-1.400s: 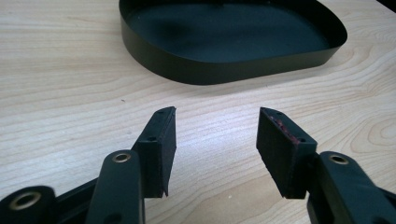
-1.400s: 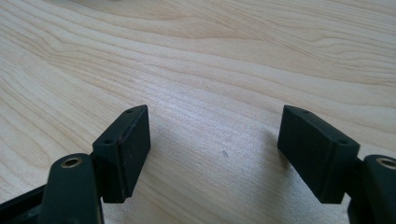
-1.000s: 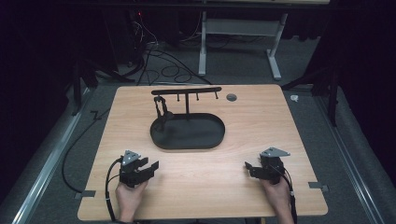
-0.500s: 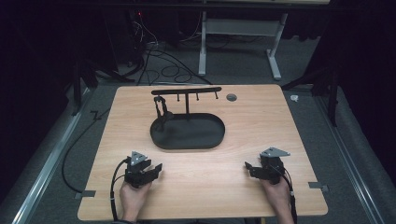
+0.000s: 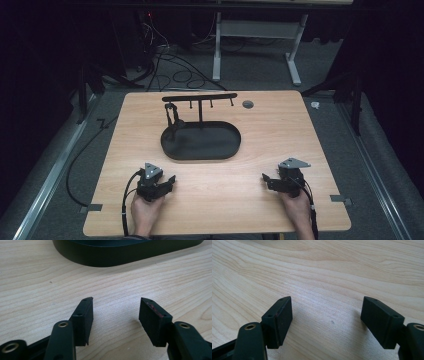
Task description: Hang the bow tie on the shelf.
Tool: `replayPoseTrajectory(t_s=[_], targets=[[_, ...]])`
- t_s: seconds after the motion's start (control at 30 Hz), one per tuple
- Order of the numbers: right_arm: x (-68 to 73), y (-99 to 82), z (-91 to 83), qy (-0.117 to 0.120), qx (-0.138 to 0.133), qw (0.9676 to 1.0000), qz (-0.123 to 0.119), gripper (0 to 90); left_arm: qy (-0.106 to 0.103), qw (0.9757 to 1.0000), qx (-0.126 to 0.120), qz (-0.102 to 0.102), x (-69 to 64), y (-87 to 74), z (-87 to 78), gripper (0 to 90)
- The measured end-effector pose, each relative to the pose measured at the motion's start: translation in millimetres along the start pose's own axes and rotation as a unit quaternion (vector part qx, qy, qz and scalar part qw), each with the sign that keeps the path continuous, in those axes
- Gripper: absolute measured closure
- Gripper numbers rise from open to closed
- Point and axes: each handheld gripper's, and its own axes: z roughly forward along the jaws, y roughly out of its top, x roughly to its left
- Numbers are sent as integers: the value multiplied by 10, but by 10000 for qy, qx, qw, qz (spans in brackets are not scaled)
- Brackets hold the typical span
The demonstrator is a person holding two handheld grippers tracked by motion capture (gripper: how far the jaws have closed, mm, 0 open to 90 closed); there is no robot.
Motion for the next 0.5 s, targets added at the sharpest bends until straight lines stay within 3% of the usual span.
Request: replayPoseTrajectory(t_s=[0.07,0.13,0.5], targets=[[0,0,0,5,-2,10000,-2,267,144,9997,-28,211,-46,-12,17,440],[1,0,-1,4,3,10000,4,267,195,9994,-2,278,-68,-11,20,436],[1,0,-1,1,4,10000,6,267,182,9995,11,268,-74,-9,28,383]])
